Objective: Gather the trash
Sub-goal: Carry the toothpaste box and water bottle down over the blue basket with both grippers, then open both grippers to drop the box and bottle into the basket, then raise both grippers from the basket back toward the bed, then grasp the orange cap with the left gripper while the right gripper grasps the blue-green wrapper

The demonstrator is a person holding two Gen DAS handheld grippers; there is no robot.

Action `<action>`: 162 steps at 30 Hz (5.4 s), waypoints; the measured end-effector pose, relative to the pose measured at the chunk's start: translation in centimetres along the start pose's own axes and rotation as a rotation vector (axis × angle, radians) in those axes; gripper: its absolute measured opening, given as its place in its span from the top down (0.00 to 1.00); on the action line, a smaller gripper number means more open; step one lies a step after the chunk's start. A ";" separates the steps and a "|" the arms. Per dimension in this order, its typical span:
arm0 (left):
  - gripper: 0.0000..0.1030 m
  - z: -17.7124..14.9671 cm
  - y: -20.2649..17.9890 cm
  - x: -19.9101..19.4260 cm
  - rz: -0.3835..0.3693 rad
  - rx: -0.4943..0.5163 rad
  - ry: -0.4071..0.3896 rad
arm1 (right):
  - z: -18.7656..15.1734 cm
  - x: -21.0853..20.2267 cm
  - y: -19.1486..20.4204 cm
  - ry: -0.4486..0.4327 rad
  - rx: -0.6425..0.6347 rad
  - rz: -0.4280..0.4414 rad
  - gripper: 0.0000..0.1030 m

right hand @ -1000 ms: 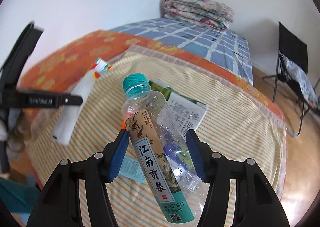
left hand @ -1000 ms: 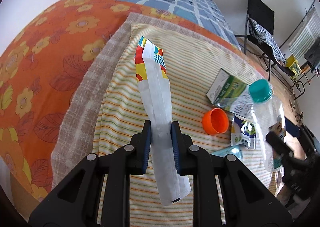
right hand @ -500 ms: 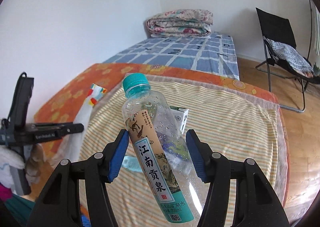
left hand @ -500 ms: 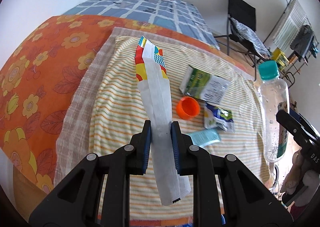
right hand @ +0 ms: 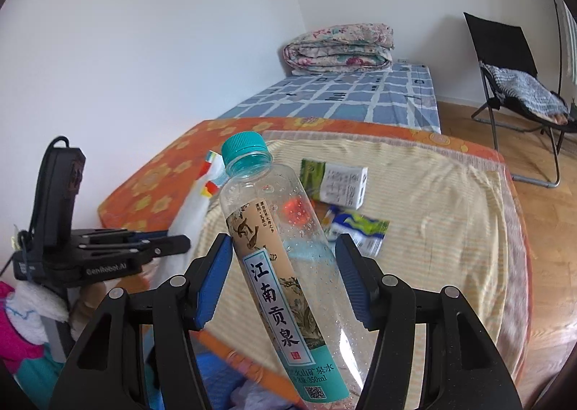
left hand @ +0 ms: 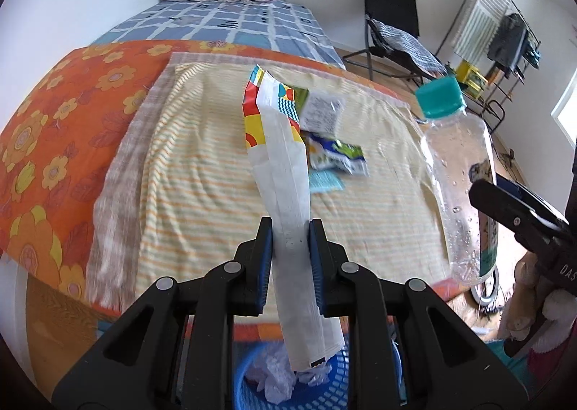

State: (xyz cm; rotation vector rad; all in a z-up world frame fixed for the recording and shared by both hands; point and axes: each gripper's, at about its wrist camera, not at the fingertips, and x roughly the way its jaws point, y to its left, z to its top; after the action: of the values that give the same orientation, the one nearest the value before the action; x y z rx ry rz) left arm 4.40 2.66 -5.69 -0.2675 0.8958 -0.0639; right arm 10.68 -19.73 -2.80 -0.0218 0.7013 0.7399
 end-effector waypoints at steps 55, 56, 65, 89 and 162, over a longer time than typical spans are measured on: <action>0.48 -16.2 -1.1 2.1 0.087 -0.032 0.150 | -15.6 2.2 0.6 0.301 0.253 0.023 0.43; 0.48 -16.2 -1.0 2.2 0.086 -0.036 0.152 | -15.6 2.2 0.6 0.300 0.249 0.022 0.43; 0.48 -16.1 -0.9 1.9 0.091 -0.041 0.144 | -15.5 2.2 1.0 0.305 0.233 0.016 0.43; 0.47 -12.8 0.1 1.2 0.085 -0.119 0.100 | -12.8 2.0 0.5 0.282 0.194 -0.067 0.43; 0.37 9.6 1.3 20.3 0.121 -0.095 0.129 | -1.3 17.5 -16.7 0.288 0.700 -0.013 0.43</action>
State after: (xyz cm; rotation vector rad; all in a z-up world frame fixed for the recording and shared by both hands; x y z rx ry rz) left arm 24.53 2.51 -15.79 -0.3000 1.0431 0.0741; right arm 29.52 -21.86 -17.83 0.5128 1.2048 0.4496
